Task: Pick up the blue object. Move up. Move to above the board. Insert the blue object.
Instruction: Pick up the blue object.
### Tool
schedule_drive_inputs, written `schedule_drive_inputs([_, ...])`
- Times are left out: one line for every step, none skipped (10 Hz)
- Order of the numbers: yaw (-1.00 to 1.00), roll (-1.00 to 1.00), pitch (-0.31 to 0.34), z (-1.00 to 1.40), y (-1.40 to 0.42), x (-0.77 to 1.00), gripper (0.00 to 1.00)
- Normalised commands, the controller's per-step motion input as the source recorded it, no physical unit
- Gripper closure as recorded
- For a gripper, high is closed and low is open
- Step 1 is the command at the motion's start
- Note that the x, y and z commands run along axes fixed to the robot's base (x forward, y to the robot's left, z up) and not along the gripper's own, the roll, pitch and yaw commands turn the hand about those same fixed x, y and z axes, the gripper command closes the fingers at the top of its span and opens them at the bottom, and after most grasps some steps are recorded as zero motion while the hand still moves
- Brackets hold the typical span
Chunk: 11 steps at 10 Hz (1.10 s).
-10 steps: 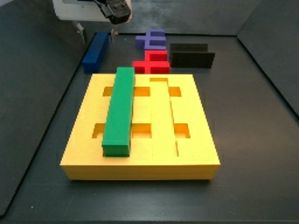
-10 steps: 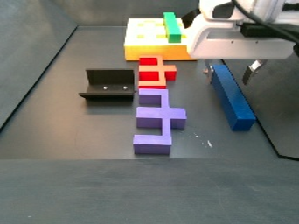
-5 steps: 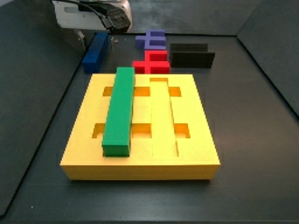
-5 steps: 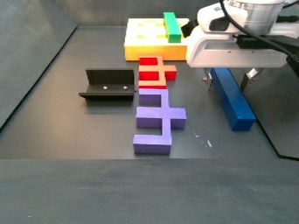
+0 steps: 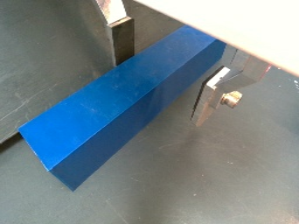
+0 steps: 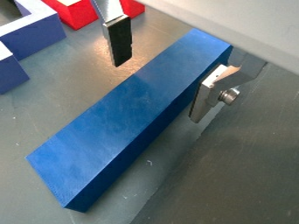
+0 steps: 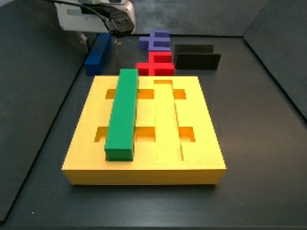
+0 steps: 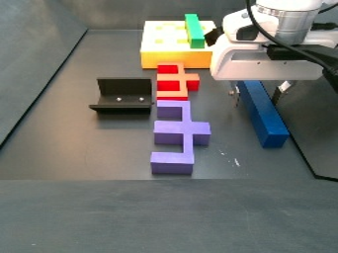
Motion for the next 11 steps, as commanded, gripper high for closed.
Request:
schedule_drive_inputs([0.0, 0.0, 0.0, 0.0, 0.0, 0.0, 0.0])
schedule_drive_inputs([0.0, 0.0, 0.0, 0.0, 0.0, 0.0, 1.0])
schedule_drive_inputs([0.0, 0.0, 0.0, 0.0, 0.0, 0.0, 1.0])
schedule_drive_inputs([0.0, 0.0, 0.0, 0.0, 0.0, 0.0, 1.0])
schedule_drive_inputs([0.0, 0.0, 0.0, 0.0, 0.0, 0.0, 1.0])
schedule_drive_inputs([0.0, 0.0, 0.0, 0.0, 0.0, 0.0, 1.0])
schedule_drive_inputs([0.0, 0.0, 0.0, 0.0, 0.0, 0.0, 1.0])
schedule_drive_inputs([0.0, 0.0, 0.0, 0.0, 0.0, 0.0, 1.0])
schedule_drive_inputs([0.0, 0.0, 0.0, 0.0, 0.0, 0.0, 1.0])
schedule_drive_inputs([0.0, 0.0, 0.0, 0.0, 0.0, 0.0, 1.0])
schedule_drive_inputs([0.0, 0.0, 0.0, 0.0, 0.0, 0.0, 1.0])
